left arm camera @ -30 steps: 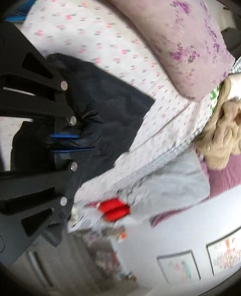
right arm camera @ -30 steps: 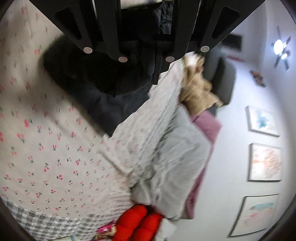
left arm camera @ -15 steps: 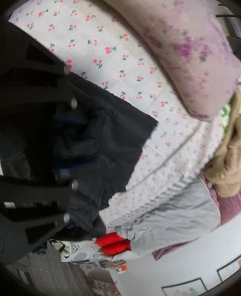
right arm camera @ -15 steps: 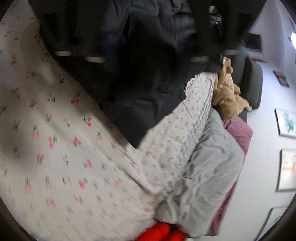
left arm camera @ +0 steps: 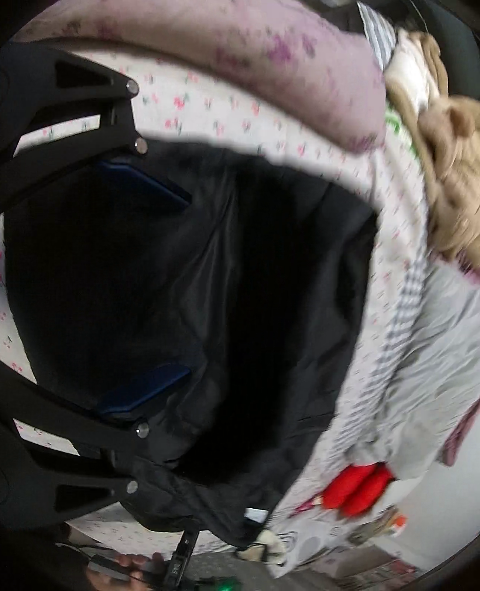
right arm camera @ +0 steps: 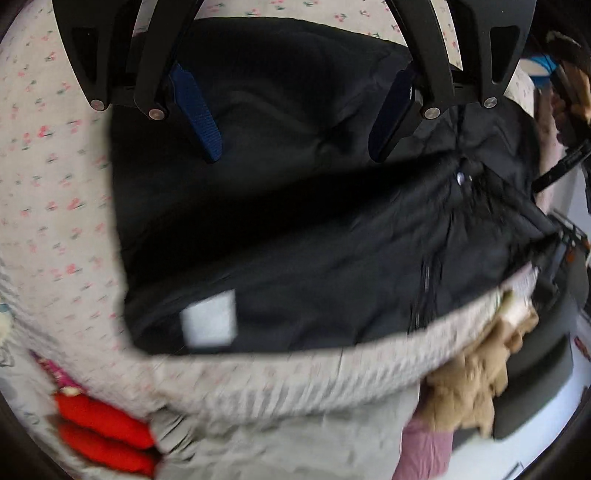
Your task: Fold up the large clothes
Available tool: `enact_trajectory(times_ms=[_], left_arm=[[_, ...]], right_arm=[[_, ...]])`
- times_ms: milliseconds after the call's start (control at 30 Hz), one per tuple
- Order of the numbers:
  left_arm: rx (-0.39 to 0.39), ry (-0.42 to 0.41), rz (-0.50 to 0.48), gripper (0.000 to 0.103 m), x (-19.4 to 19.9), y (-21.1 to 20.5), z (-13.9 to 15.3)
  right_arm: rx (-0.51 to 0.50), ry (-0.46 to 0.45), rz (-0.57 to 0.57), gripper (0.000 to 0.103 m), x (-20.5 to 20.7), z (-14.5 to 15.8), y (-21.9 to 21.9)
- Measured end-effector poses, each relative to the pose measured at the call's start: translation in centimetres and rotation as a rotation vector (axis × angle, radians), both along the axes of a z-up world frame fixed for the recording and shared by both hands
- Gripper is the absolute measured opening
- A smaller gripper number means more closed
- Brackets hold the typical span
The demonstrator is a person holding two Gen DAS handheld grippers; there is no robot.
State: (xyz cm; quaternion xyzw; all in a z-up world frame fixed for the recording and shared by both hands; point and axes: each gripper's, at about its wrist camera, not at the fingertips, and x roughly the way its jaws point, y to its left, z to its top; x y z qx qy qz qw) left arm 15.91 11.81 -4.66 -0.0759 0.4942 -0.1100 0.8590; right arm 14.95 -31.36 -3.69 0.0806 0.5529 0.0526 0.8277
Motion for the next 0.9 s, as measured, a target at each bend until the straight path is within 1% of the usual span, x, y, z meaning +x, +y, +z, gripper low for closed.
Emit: enact_trajectory(times_ms=[33, 100, 133, 200, 267, 333, 400, 433, 500, 567, 600, 633, 700, 767, 800, 867, 900], left_arm=[[0.004, 0.008, -0.014, 0.086, 0.5, -0.8, -0.4], [0.008, -0.002, -0.025, 0.086, 1.1, -1.9, -0.5], [0.008, -0.016, -0.027, 0.086, 1.5, -2.4, -0.3], [-0.017, -0.058, -0.021, 0.086, 2.3, -3.1, 0.2], [-0.056, -0.092, 0.002, 0.086, 3.0, -3.4, 0.6], [-0.094, -0.121, 0.042, 0.086, 4.0, -3.4, 0.7], [-0.129, -0.145, 0.111, 0.086, 4.9, -2.8, 0.5], [-0.139, -0.152, 0.138, 0.086, 5.1, -2.8, 0.5], [-0.159, -0.178, 0.224, 0.086, 5.6, -1.9, 0.5], [-0.143, -0.197, 0.317, 0.086, 5.6, -1.0, 0.7], [-0.123, -0.196, 0.352, 0.086, 5.5, -0.5, 0.9], [-0.105, -0.19, 0.367, 0.086, 5.4, -0.3, 1.1], [-0.075, -0.176, 0.385, 0.086, 5.0, 0.9, 1.8], [-0.048, -0.183, 0.389, 0.086, 4.4, 2.1, 2.4], [-0.021, -0.182, 0.389, 0.086, 4.0, 2.8, 2.8], [0.017, -0.154, 0.378, 0.086, 3.5, 4.1, 2.6], [0.032, -0.127, 0.373, 0.086, 3.3, 4.7, 2.2]], right_arm=[[-0.014, 0.012, 0.006, 0.083, 0.3, -0.5, 0.8], [-0.07, 0.008, 0.011, 0.083, 1.1, -0.9, 2.0], [-0.097, -0.005, 0.018, 0.083, 1.6, -0.9, 2.7], [-0.103, -0.04, 0.026, 0.083, 2.7, -0.8, 3.7], [-0.073, -0.07, 0.011, 0.083, 3.8, -0.7, 3.9], [-0.036, -0.1, -0.029, 0.083, 5.0, -0.7, 3.6], [0.025, -0.151, -0.081, 0.083, 5.8, -0.5, 2.8], [0.066, -0.183, -0.119, 0.083, 6.1, -0.5, 2.0], [0.139, -0.241, -0.212, 0.083, 6.4, -0.3, 0.0], [0.172, -0.263, -0.295, 0.083, 6.3, -0.5, -1.8], [0.173, -0.263, -0.325, 0.083, 6.1, -0.5, -2.4], [0.172, -0.261, -0.345, 0.083, 5.9, -0.4, -3.0], [0.164, -0.261, -0.366, 0.083, 5.1, 0.2, -4.2], [0.125, -0.28, -0.382, 0.083, 4.0, 1.3, -5.7], [0.111, -0.282, -0.385, 0.083, 3.7, 1.6, -6.0], [0.077, -0.261, -0.395, 0.083, 2.5, 1.8, -7.3], [0.068, -0.246, -0.401, 0.083, 2.6, 1.7, -7.4]])
